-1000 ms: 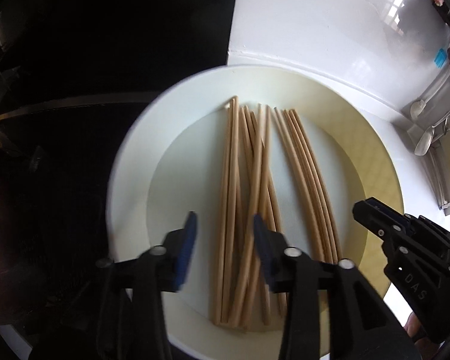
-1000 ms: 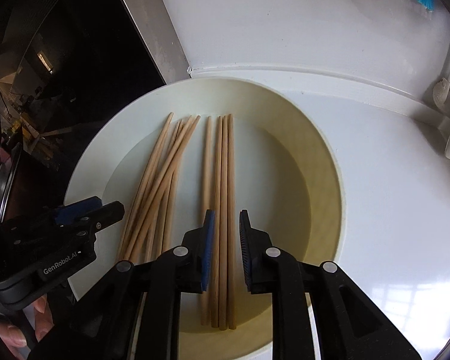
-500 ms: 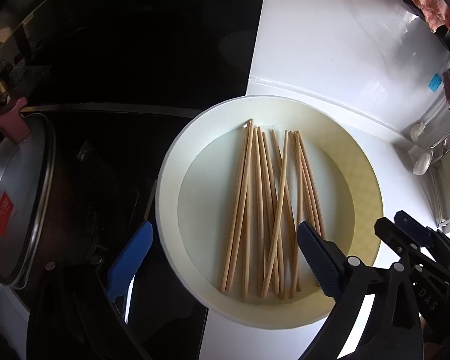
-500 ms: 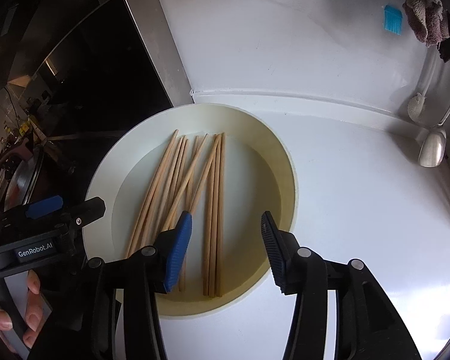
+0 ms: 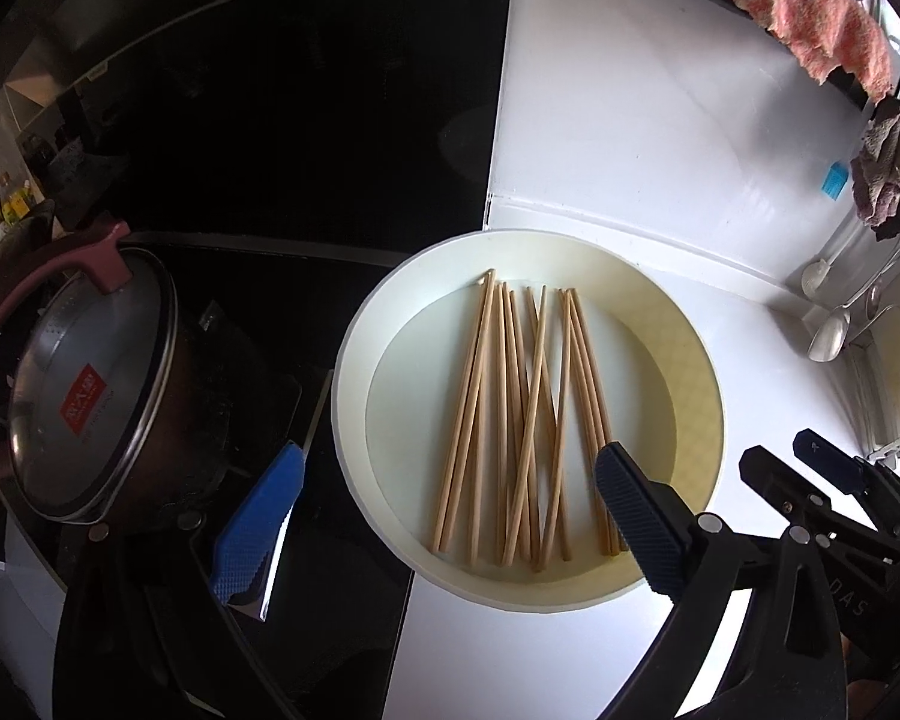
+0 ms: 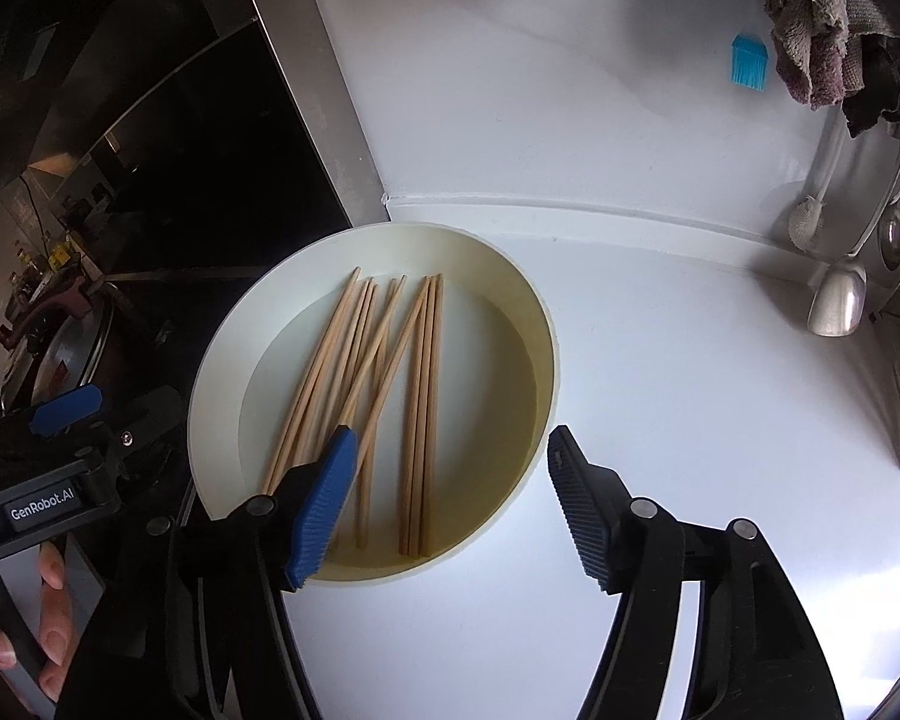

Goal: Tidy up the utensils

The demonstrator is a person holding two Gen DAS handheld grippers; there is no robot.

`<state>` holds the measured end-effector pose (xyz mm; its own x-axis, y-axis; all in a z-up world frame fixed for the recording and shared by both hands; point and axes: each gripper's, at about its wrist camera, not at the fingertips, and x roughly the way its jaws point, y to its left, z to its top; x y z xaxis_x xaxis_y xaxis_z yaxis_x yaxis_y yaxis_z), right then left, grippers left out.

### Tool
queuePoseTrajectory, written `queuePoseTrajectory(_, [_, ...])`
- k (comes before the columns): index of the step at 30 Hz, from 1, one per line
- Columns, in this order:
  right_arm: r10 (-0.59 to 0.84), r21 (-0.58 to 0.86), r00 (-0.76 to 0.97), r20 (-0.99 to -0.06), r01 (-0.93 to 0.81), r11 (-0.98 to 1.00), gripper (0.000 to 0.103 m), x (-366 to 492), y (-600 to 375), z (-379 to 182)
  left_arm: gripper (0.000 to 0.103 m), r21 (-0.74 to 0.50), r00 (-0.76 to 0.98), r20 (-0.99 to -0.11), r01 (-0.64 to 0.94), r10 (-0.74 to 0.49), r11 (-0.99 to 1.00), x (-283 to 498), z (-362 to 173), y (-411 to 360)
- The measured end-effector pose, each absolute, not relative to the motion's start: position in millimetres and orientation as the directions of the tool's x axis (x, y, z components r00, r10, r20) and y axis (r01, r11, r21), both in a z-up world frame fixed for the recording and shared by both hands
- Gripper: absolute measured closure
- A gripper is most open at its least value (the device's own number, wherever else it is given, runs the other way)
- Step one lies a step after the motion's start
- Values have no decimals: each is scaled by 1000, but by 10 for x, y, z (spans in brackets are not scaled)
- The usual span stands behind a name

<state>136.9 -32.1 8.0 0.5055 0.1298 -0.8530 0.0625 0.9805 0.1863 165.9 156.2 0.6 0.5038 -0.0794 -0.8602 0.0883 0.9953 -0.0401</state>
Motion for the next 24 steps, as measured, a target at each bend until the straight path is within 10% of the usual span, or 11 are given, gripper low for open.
queuePoseTrajectory(24, [87, 143, 472, -877, 84, 986, 32, 1267, -250, 250, 6, -15, 553, -831, 68, -51, 998, 1516, 307, 1544])
